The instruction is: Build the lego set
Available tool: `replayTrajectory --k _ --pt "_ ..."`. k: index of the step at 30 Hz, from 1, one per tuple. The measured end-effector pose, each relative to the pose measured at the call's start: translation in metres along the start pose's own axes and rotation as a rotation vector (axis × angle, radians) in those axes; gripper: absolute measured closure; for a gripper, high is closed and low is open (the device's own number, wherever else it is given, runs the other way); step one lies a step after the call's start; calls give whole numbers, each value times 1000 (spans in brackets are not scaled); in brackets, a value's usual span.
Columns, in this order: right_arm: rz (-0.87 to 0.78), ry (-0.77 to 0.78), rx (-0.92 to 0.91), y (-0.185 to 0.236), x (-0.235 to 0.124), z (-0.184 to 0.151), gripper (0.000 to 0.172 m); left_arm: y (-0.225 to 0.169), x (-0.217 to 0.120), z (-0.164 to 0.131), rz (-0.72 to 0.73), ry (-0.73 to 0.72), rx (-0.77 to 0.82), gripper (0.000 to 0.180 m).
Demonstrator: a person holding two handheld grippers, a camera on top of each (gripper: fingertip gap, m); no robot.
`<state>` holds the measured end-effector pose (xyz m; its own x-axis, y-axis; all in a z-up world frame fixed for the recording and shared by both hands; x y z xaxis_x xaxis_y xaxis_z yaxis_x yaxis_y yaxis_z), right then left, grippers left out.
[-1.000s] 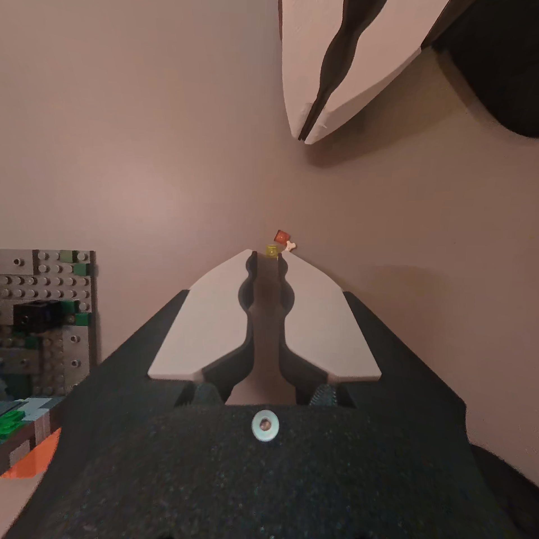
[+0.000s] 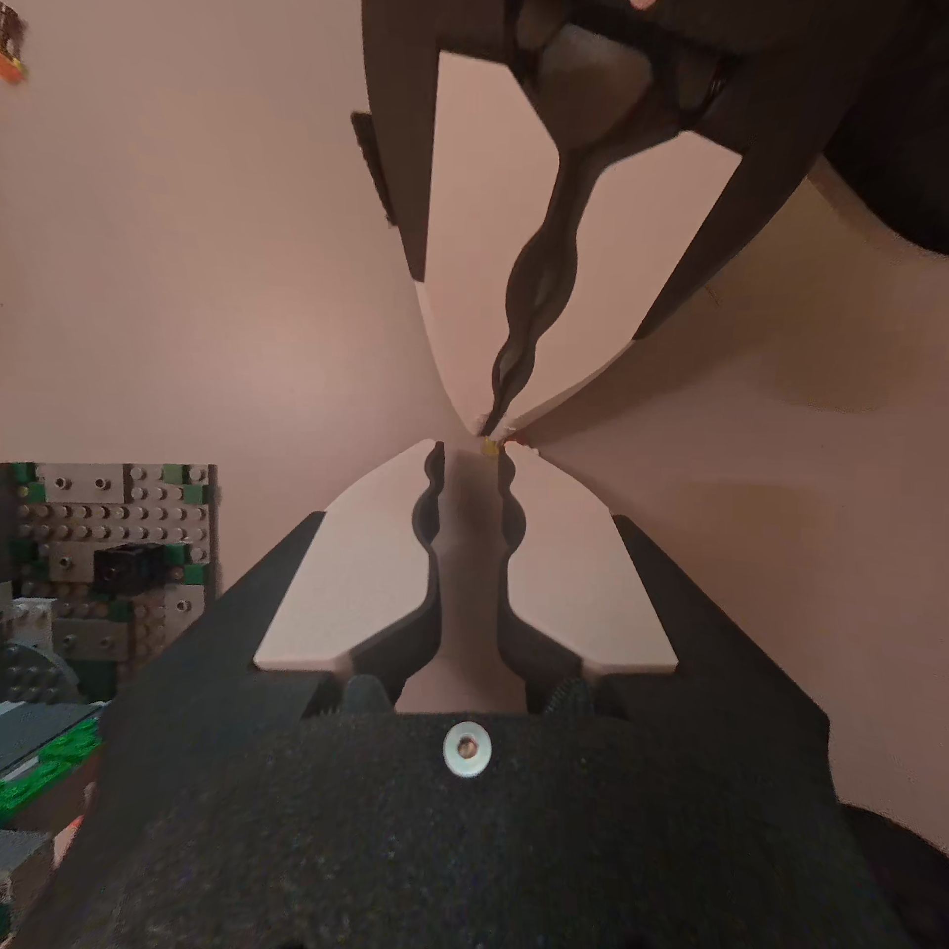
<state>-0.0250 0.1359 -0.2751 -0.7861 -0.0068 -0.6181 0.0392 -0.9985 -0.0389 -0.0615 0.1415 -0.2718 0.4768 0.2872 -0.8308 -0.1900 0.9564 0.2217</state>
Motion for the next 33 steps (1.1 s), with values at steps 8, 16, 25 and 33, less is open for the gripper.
replayTrajectory --k 8,16,25,33 --pt "5 29 -9 -2 1 0 172 13 -19 -7 71 -31 -22 161" --pt "-24 -122 86 -5 -33 -4 172 96 -100 -113 375 53 -303 163" --pt "-30 -172 127 -9 -42 -4 172 145 -111 -243 382 260 -613 159" --pt "-23 -180 154 -10 -40 -8 172 149 -98 -243 345 240 -627 168"
Point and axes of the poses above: each gripper's, where its closed fingertips meet, x out along the fingers, z out of its top, y = z × x across the jaws, the point moved 3 cm from there along -x, back along the fingers, and after that the axes turned 12 degrees about z, right-handed, at the moved point
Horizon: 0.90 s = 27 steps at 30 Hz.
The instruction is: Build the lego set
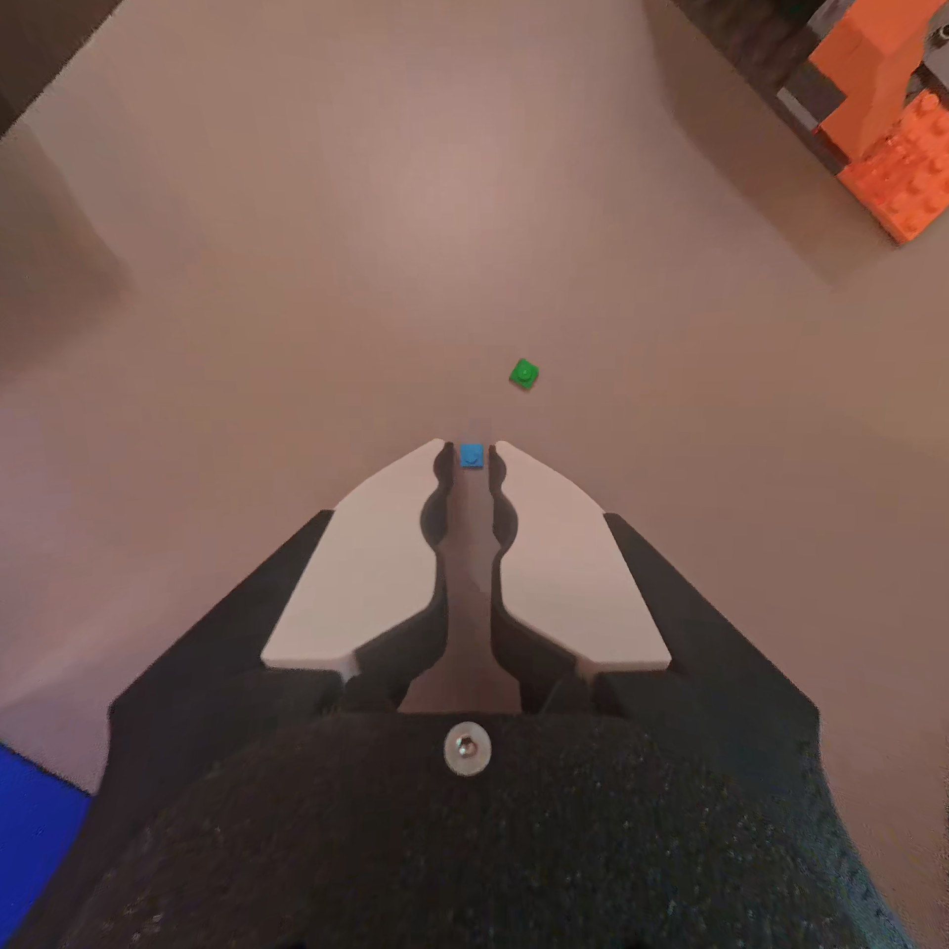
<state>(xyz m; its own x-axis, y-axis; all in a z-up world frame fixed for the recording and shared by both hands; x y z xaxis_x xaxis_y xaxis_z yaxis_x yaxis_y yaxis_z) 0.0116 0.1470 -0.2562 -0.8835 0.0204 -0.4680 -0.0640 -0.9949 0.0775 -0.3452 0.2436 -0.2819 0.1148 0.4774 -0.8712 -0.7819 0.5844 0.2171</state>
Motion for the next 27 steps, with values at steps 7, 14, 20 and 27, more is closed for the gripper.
replayTrajectory --k 7,14,20,27 --pt "-3 5 -2 0 0 -2 172 -33 -10 9 -72 -41 76 173" --pt "-1 10 -5 0 1 -3 172 -153 -41 58 -197 -214 355 173" --pt "-3 26 -31 5 3 -1 172 -243 -45 100 -332 -295 549 173" --pt "1 24 -51 9 2 1 172 -301 -28 124 -428 -295 664 173"
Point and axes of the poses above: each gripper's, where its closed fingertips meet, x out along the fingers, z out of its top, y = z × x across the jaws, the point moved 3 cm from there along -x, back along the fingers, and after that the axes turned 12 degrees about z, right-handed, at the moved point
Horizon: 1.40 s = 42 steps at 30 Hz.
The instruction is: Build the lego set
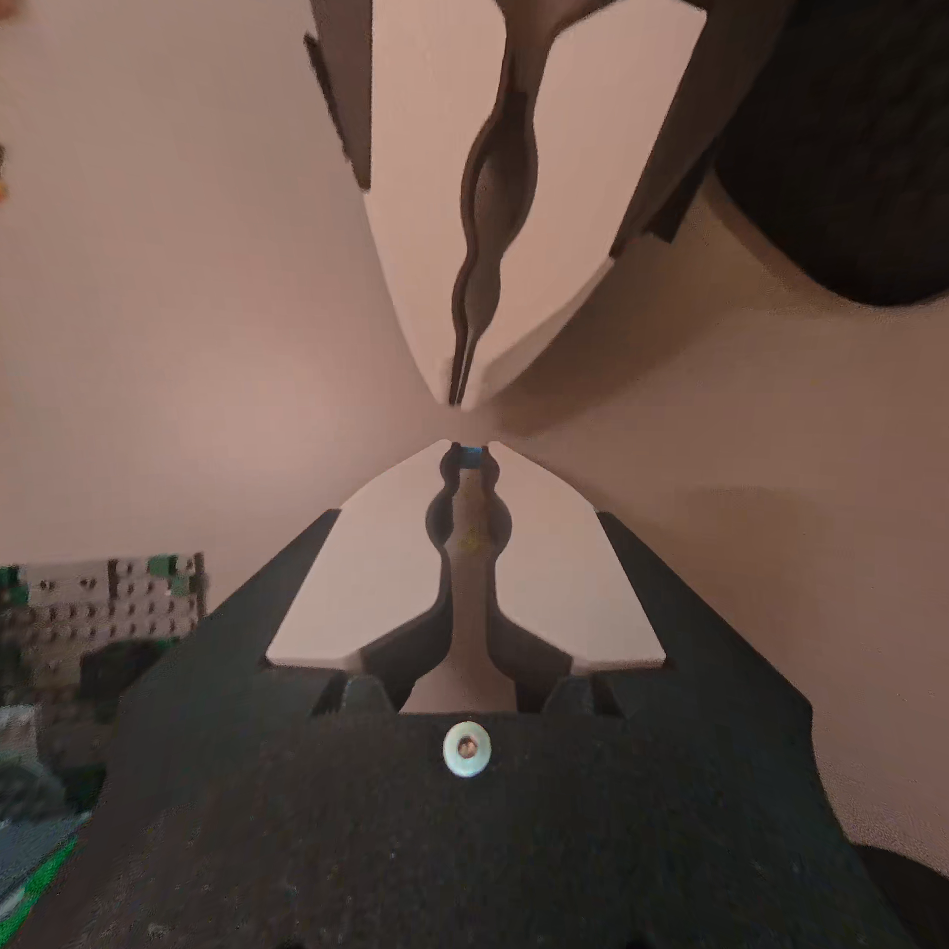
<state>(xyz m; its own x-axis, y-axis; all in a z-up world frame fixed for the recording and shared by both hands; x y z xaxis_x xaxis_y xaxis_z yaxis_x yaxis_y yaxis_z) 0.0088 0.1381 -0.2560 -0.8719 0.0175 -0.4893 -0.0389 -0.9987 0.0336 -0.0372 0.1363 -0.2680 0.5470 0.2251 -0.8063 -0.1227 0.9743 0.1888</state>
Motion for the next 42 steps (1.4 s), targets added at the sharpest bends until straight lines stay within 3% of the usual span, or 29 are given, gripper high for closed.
replayTrajectory --k 13,20,24,30,35,42 --pt "-4 175 -81 4 12 -18 172 -3 14 4 -28 -22 10 165" --pt "2 134 -63 3 8 -16 172 18 -28 -3 100 -70 -39 165" --pt "-2 73 -21 -2 2 -11 172 49 -81 -42 232 -49 -131 166" --pt "9 87 -21 -1 6 -14 172 106 -145 -147 393 104 -348 163" --pt "7 91 -27 1 6 -14 172 131 -148 -213 409 183 -527 162" --pt "7 88 -22 0 6 -14 172 140 -126 -235 378 224 -502 157"
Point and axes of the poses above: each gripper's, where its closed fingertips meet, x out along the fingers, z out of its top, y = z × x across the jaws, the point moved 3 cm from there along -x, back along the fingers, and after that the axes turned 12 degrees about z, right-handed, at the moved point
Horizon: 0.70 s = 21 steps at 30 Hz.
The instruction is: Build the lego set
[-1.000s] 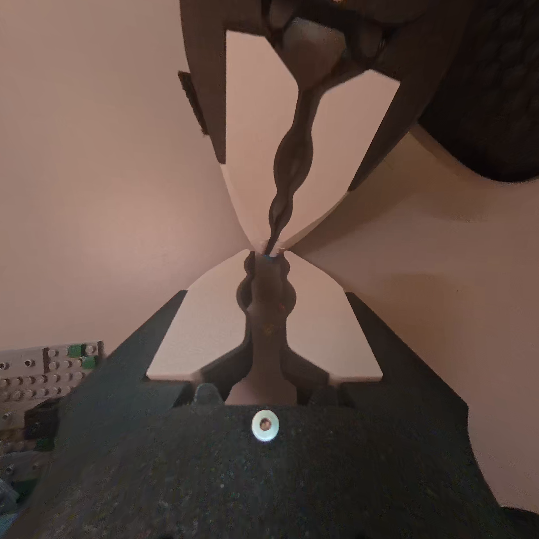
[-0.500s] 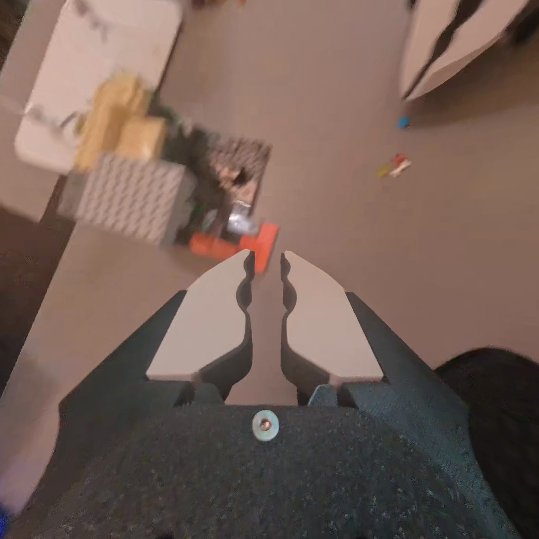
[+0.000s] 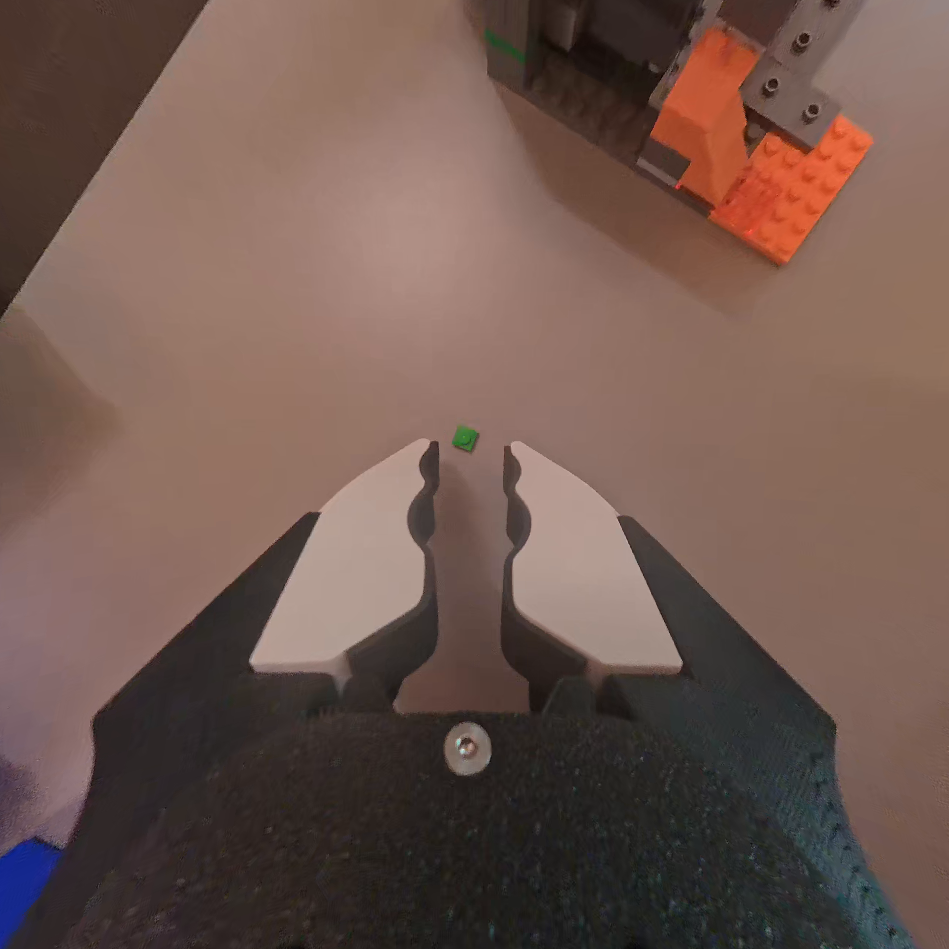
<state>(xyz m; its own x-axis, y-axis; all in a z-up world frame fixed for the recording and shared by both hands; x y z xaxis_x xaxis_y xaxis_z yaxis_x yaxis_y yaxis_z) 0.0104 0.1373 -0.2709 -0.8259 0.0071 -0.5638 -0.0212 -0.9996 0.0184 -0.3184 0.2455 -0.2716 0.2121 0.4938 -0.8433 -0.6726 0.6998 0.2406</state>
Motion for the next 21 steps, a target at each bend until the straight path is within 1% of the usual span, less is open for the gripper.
replayTrajectory --k 4,8,11,13,16,19,21 --pt "2 -4 4 0 0 0 172 5 8 -1 -3 26 26 159" --pt "4 -6 7 0 -1 0 172 6 12 -1 -42 29 16 163" --pt "7 -9 11 0 -1 0 172 2 13 0 -71 22 21 173" --pt "8 -12 13 -1 -1 1 172 -7 10 2 -102 23 31 173" --pt "7 -16 17 -1 -2 1 172 -41 -3 22 -170 -47 94 173" --pt "6 -19 22 -3 -3 0 172 -95 -20 58 -225 -153 213 173" --pt "4 -19 26 -4 -4 -1 172 -134 -25 82 -258 -207 301 173"
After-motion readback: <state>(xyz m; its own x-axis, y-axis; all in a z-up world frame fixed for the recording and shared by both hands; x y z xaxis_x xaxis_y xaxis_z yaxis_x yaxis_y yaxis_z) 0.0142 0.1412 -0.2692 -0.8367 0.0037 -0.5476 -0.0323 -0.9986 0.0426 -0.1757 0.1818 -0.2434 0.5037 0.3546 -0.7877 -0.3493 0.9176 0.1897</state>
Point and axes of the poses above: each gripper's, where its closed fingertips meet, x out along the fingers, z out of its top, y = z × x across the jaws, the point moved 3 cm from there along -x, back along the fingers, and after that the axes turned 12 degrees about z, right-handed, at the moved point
